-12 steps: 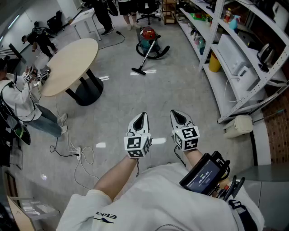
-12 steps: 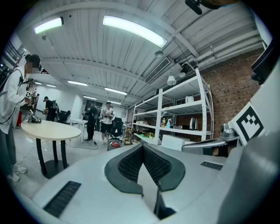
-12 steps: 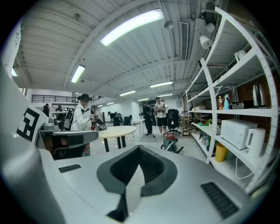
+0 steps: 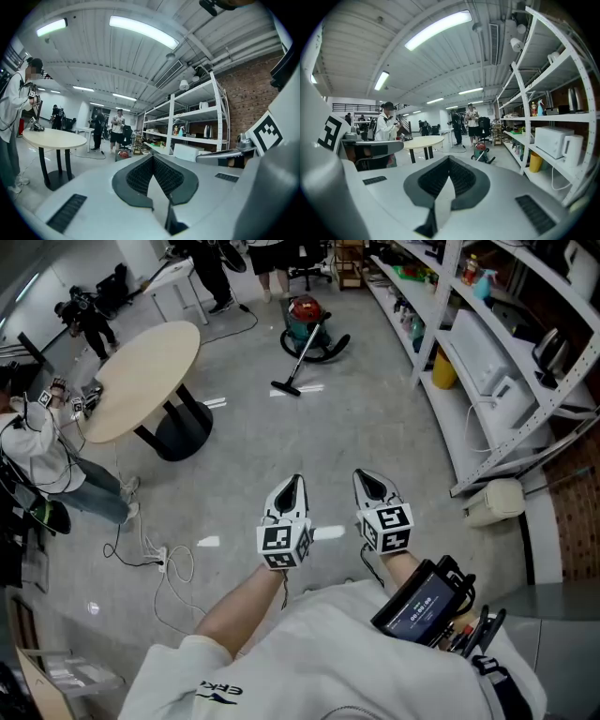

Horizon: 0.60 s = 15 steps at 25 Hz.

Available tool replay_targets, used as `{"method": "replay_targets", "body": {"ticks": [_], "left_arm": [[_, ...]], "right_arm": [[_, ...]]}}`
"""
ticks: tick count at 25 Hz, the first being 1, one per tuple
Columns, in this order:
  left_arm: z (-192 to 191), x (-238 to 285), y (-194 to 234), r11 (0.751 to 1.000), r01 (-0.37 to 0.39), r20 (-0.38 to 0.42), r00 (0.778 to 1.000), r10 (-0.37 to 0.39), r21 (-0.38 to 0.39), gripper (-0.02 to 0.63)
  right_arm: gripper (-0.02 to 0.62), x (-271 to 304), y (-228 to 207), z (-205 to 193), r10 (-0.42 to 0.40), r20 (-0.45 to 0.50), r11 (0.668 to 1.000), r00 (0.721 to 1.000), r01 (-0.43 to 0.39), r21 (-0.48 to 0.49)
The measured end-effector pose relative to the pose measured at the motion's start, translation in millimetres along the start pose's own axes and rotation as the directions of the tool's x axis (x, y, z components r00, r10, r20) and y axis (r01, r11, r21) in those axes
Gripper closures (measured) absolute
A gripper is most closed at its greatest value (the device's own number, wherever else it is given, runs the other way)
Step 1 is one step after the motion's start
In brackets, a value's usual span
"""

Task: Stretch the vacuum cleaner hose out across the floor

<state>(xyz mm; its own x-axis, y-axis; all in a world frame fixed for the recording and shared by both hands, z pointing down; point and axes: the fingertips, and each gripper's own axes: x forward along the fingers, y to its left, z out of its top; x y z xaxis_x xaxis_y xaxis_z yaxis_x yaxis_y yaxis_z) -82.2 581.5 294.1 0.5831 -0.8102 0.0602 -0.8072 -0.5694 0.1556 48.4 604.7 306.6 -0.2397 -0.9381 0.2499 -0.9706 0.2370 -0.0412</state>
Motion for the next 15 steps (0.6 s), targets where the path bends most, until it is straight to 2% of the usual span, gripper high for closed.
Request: {"method": "replay_targets", "body": {"ticks": [8, 15], "left_arm": [[-8.1, 3.6, -5.7, 1.000, -0.011, -0.013, 1.000, 0.011, -0.009, 0.604], [-6.4, 58.3, -41.7, 0.998, -0.052, -0.018, 0.999, 0.052, -0.020, 0.604]], "right_arm": [[0.600, -2.1, -3.8, -1.7, 0.017, 0.015, 1.000, 1.000, -0.017, -0.001], [0.600, 8.3, -65.1, -1.2, 0.051, -0.003, 0.999, 0.999, -0.051, 0.008]]}}
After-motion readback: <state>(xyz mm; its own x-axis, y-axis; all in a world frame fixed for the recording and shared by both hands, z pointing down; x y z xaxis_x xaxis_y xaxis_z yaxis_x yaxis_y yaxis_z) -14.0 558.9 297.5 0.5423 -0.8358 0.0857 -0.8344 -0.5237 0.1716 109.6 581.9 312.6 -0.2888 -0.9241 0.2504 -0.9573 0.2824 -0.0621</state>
